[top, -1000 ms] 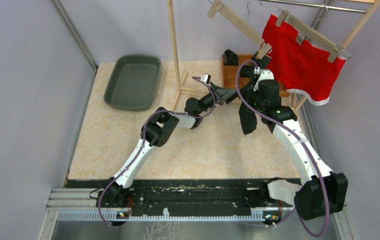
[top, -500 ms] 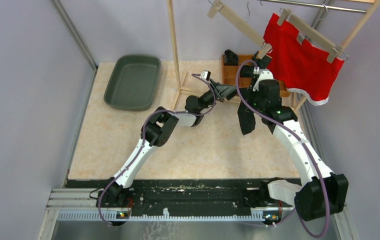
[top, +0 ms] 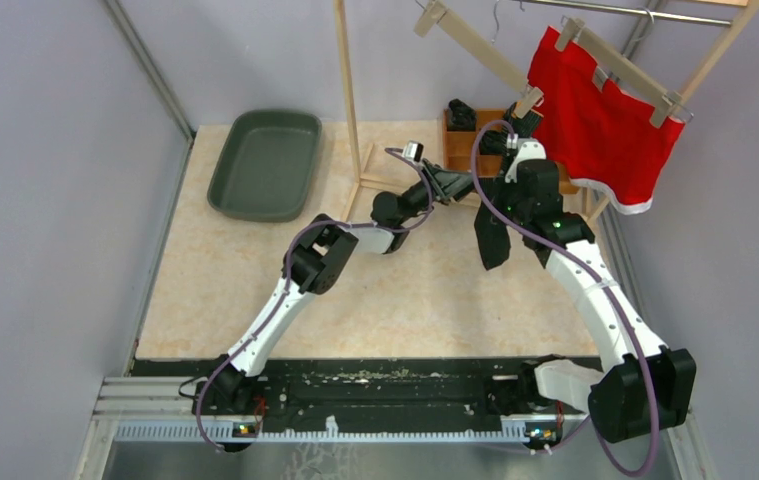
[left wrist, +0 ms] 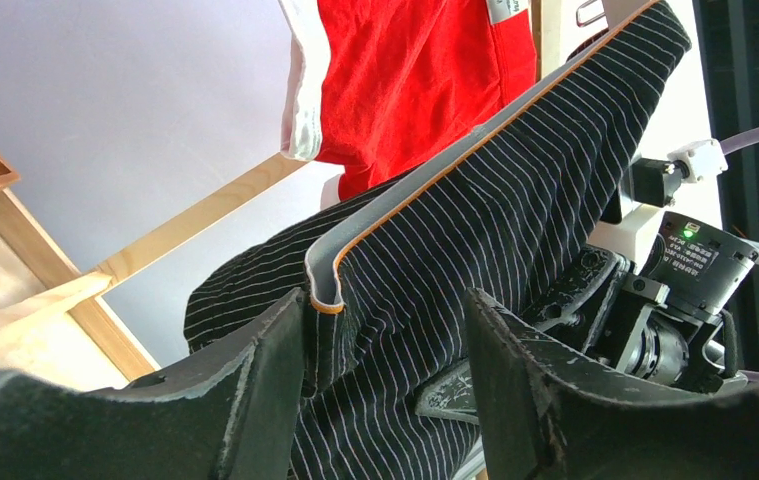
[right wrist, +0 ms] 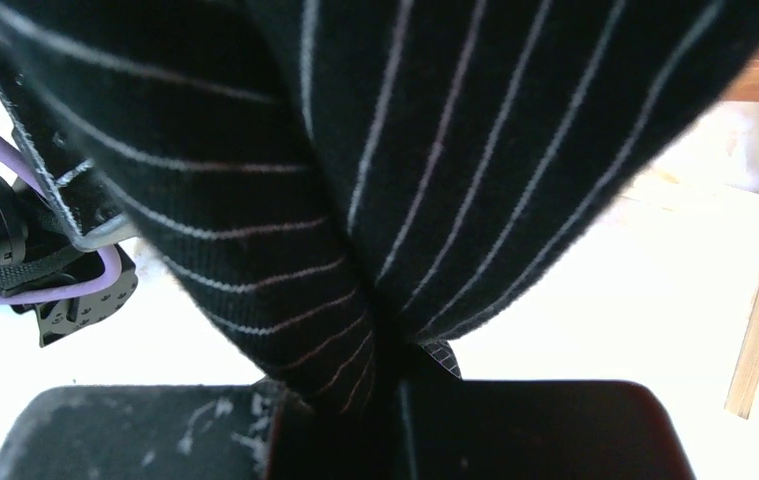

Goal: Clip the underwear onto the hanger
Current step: Adjust the underwear on the hanger.

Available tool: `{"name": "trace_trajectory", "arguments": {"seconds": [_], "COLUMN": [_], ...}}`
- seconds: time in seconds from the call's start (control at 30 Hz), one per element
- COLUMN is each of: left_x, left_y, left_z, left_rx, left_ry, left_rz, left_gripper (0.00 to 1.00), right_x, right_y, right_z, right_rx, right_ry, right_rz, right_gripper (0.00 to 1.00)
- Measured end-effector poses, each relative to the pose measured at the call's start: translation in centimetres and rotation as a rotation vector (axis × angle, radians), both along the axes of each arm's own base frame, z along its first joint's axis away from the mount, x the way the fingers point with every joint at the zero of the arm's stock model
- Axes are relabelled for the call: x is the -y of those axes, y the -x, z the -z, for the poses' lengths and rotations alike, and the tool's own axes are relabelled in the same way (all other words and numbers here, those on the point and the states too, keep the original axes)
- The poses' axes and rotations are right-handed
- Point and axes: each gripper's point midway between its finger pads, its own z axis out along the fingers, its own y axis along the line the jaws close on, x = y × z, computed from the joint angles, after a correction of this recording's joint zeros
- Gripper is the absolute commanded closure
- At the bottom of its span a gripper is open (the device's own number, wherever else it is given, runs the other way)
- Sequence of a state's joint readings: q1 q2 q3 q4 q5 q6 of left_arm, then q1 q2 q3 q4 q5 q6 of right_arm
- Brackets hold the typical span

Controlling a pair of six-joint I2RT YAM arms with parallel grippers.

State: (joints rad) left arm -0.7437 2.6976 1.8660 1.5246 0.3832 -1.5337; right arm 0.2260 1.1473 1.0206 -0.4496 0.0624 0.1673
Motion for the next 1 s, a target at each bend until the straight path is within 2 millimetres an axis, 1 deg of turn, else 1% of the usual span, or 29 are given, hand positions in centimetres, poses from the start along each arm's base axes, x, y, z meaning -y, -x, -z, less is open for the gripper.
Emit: {"name": "trace_trajectory", "arguments": {"seconds": [0.23,0.33,0.5,0.67,0.93,1.0], "left_x": [0.3,0.4,0.5,0.7,1.2,1.2], "left_y": [0.4,0.5,0.7,1.0,1.7,1.9], "left_z": [0.0,0.0,0.1,0.5,1.3,1.6], "left_rx": [0.001,0.001,0.005,0.005,0.010,0.009], "left_ry": [0.000,-0.001,-0.004,-0.015,-0.037,-0.044], "left_rz": [0.007,0.009,0.013,0.020,0.037,0.040], "left_gripper": [0.41,0.46,0.47,0.54,0.55,0.60], "right_x": [0.0,0.0,-0.1,-0.2,-0.2,-0.2], "right_y": [0.1,0.1,0.2,0.2,0.2,0.2], "right_z": [-0.2,-0.4,-0.5,-0.7,-1.1,-1.2], "right_rx": [0.006,0.013,0.015,0.020,0.032,0.038], "right_ry": [-0.003,-0.005,-0.007,-0.011,-0.016,-0.018], "right_rz": [-0.003,-0.004,-0.006,-0.010,-0.013,-0.013], "right_gripper": [1.00,1.00,1.00,1.00,1.00,1.00]}}
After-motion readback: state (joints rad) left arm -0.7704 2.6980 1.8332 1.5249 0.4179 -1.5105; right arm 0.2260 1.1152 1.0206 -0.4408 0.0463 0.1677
